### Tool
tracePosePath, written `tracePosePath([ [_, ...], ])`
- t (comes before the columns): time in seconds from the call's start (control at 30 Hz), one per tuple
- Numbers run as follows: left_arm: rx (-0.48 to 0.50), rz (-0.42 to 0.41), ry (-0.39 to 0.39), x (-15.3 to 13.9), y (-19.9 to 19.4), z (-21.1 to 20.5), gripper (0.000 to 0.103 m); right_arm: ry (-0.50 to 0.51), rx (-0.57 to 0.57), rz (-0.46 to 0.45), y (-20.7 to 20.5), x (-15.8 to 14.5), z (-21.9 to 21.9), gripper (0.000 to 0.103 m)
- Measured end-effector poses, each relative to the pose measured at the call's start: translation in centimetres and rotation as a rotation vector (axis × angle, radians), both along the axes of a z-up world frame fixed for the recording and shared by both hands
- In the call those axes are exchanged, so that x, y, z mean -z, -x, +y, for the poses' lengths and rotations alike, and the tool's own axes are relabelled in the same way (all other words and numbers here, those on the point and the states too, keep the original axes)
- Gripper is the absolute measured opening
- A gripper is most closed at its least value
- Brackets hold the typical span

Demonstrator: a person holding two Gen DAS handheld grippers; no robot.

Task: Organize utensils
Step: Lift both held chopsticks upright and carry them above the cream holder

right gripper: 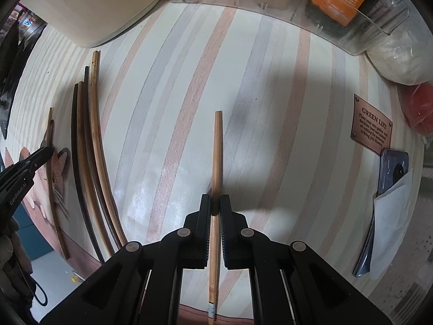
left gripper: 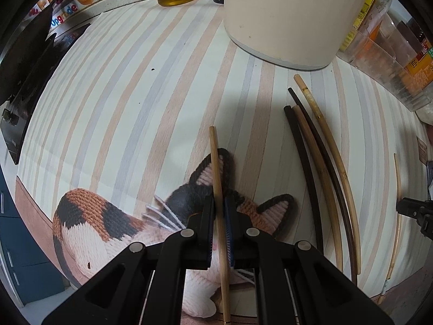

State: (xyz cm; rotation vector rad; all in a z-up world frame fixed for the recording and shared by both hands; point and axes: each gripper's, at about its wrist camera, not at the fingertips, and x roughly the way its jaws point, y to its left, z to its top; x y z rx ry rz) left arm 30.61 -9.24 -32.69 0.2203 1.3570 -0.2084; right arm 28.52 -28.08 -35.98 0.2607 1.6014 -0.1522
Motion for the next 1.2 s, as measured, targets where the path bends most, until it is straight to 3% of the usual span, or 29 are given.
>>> tracePosePath([
  [0.2,-0.007,-0.025,0.031,-0.9,0.3,0.1,0.004,-0.028,0.029,-0.052,0.6,-0.2,-0.9,0.006],
  [0.6,-0.01,-0.131,0.162,-8.3,2.2,1.3,0.004,-0.08,0.045,-0.28,2.8,-5.7,0.1,0.006],
  [0.97,0.001,-0.305,0.253,-15.9,2.0,1.2,0.004,-0.038,0.015,-0.544,2.0,-15.0,1.1,0.006],
  [1.2,0.007,-0.448,0.359,-24.0,-0.6,0.5,0.004,-0.023,0.036,-0.741,-1.1,-22.2,0.5,0.006],
])
